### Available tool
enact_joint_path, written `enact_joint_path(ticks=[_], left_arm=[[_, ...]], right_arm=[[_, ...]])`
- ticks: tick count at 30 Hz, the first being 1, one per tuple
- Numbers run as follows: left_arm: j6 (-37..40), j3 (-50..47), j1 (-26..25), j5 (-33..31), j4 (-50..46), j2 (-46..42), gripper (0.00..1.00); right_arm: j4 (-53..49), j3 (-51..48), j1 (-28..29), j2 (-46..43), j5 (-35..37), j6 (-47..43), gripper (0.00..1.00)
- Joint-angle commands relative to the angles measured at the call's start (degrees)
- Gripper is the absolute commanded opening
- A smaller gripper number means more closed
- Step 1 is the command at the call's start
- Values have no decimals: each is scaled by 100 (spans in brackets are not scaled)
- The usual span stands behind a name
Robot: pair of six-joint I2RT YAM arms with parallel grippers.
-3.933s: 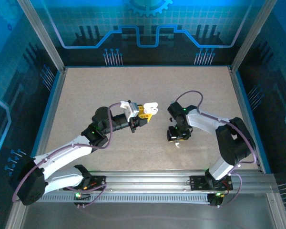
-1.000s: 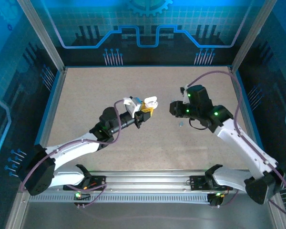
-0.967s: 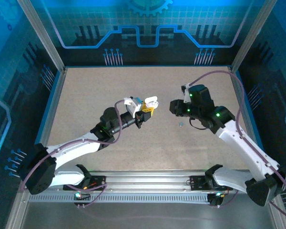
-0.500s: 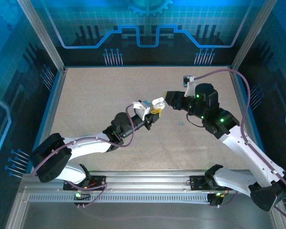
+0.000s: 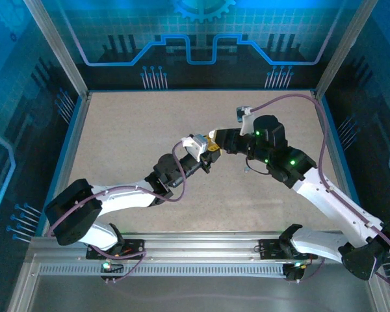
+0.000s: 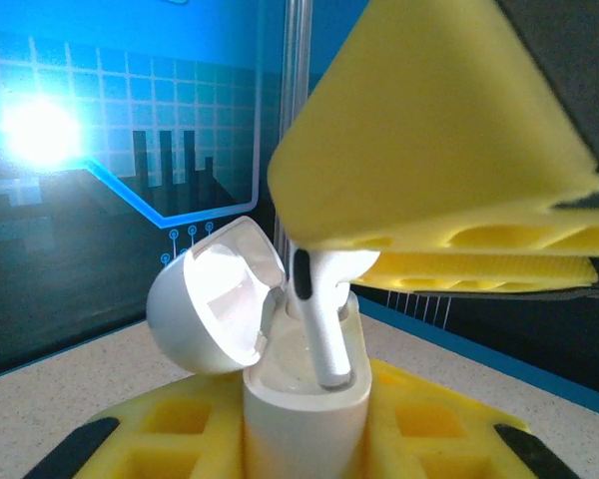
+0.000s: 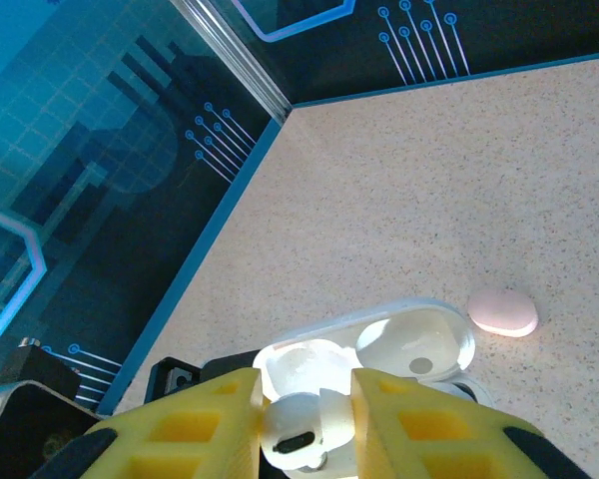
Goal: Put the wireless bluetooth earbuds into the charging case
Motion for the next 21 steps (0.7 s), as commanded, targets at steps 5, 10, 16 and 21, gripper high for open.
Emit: enact_joint_path(ticks=[5, 10, 16, 21], left_arm=[[69, 174, -84, -96, 398, 57, 26], [37, 170, -98, -178, 458, 39, 26], [-1, 158, -95, -309, 523, -19, 26], [6, 157, -98, -276, 540, -45, 26]], right_arm=[[153, 109, 153, 75, 304, -154, 29], [88, 125, 180, 122, 127, -253, 30], [-206, 117, 204, 85, 86, -409, 32], [-339, 177, 205, 104, 112, -462, 35]])
